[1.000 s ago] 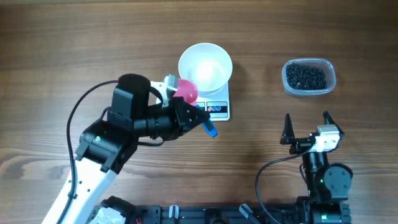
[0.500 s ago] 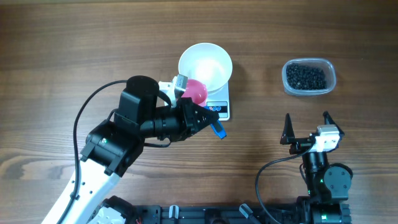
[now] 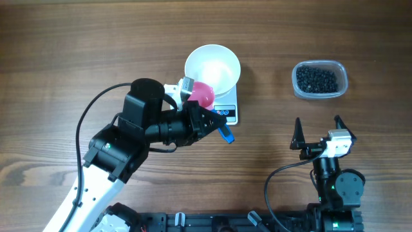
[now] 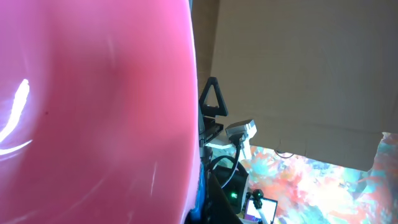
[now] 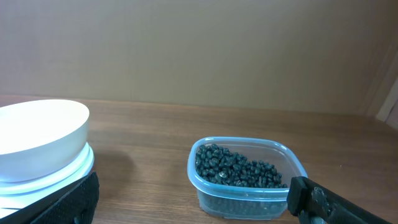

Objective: Scoop item into bowl and weigh 150g on scale
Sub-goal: 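Raise the scoop over the white bowl with the left gripper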

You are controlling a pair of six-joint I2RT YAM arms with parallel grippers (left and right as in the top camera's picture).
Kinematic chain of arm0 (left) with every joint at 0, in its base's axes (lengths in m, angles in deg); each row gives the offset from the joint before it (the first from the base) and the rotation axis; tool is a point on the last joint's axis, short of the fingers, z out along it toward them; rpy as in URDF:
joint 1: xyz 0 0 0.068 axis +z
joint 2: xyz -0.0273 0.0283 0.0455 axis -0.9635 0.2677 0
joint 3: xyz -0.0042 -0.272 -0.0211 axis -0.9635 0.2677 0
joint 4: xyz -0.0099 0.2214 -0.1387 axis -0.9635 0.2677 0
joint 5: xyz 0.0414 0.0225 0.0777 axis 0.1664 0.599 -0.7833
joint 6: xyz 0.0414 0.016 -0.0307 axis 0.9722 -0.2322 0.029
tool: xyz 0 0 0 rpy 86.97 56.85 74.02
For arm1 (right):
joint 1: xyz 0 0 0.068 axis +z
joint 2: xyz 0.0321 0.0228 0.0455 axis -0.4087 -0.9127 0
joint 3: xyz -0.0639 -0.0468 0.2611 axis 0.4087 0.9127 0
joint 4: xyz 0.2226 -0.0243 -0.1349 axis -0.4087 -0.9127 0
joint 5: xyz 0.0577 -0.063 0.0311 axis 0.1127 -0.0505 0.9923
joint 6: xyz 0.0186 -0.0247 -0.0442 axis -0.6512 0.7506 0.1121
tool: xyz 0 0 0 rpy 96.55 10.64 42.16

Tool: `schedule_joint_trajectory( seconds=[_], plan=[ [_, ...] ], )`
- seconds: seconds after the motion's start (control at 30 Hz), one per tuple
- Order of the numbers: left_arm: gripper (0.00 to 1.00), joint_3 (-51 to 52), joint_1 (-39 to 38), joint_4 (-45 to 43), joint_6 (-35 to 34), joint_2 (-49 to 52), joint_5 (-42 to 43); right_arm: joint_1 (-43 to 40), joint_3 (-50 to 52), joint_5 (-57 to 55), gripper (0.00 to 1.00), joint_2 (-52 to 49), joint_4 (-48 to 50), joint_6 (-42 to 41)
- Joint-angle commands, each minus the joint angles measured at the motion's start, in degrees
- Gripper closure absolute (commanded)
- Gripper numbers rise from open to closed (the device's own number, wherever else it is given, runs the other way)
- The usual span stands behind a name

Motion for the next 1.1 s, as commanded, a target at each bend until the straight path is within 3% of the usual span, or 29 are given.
schedule_joint_trajectory(
  seconds=[0.0, 1.07],
  plan=[
    [0.96, 0.3, -0.3, -0.4, -0.3, 0.2, -1.2, -0.2, 0.1, -0.4, 0.0, 0.0, 0.2, 0.2],
    [0.96, 0.3, -0.3, -0.4, -0.4, 0.2, -3.3, -0.2, 0.1, -0.4, 0.0, 0.0, 0.2, 0.2]
  ],
)
